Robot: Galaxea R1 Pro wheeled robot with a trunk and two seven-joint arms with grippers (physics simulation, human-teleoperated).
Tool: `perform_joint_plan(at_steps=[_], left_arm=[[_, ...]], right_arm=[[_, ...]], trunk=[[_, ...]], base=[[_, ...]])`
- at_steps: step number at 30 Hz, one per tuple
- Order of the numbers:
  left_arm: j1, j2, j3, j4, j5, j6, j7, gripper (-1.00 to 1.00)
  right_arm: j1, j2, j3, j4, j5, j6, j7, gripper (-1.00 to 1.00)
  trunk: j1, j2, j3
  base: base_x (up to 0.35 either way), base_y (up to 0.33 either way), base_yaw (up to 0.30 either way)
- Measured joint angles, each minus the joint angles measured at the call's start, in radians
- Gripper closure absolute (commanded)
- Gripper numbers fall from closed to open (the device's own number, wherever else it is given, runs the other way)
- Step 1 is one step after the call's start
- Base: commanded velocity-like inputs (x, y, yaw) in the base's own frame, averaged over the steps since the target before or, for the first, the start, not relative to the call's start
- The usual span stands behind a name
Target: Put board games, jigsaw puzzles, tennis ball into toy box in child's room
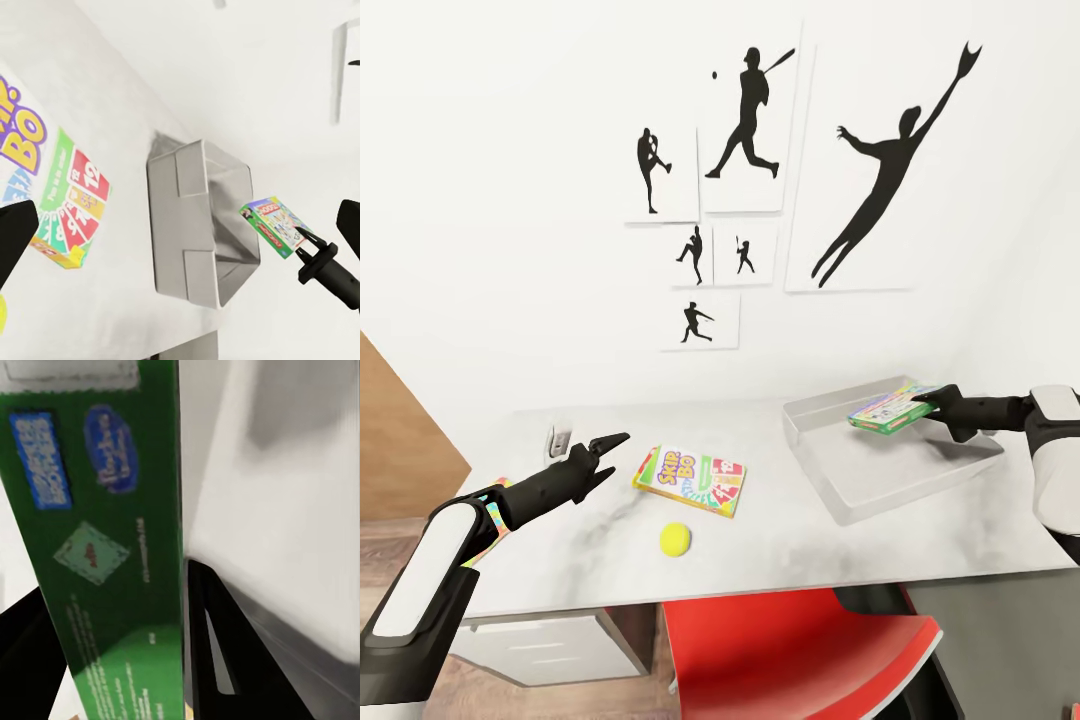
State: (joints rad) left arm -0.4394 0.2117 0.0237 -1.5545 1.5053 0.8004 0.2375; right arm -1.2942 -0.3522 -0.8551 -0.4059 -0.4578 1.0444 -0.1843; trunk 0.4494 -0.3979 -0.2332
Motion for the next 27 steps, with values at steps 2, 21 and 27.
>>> perform_joint_plan(at_steps=[2, 21, 27], left_arm=[[0.0, 0.0, 0.0, 0.0, 0.0, 0.0, 0.0, -1.0], [0.0, 0.0, 0.0, 0.0, 0.001, 0.0, 0.0, -1.0], [0.0, 0.0, 0.0, 0.0, 0.002, 0.0, 0.0, -1.0]], right_arm=[[0.0, 0.0, 0.0, 0.0, -0.001, 0.0, 0.0, 1.0], [0.001, -0.002, 0.0, -0.001, -0.002, 0.0, 0.001, 1.0], [-0.001, -0.006, 0.0, -0.001, -0.001, 0.0, 0.001, 1.0]], trunk=[[0.0, 0.0, -0.001], [0.0, 0.0, -0.007], [0.0, 0.0, -0.014]], base=[[0.0, 0.0, 0.0], [0.0, 0.0, 0.054], [0.0, 0.0, 0.158]])
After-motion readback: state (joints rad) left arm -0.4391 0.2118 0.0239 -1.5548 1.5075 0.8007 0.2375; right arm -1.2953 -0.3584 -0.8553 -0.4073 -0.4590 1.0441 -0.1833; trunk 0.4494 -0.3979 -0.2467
